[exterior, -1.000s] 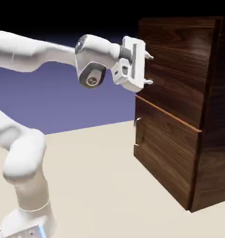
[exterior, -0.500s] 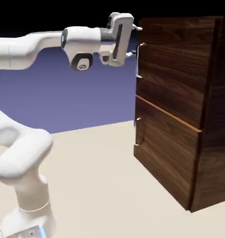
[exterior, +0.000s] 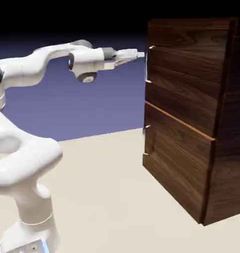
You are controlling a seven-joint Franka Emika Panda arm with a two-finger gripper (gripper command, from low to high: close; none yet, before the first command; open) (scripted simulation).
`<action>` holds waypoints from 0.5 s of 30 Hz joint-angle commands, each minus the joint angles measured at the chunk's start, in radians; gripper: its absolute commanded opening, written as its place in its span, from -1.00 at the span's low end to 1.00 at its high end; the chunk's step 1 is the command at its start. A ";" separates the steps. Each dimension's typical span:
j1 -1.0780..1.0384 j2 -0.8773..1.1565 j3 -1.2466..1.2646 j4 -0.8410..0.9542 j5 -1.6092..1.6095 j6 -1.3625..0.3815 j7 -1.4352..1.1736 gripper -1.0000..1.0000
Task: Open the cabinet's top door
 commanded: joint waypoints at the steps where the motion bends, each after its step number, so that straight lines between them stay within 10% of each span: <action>1: -0.021 -0.010 0.028 0.016 0.044 0.004 0.044 0.00; 8: -0.197 -0.031 0.082 0.133 0.059 -0.053 0.064 0.00; 9: -0.197 -0.031 0.082 0.133 0.059 -0.053 0.064 -1.00; 15: -0.081 -0.200 -0.055 -0.047 0.128 -0.269 0.081 -1.00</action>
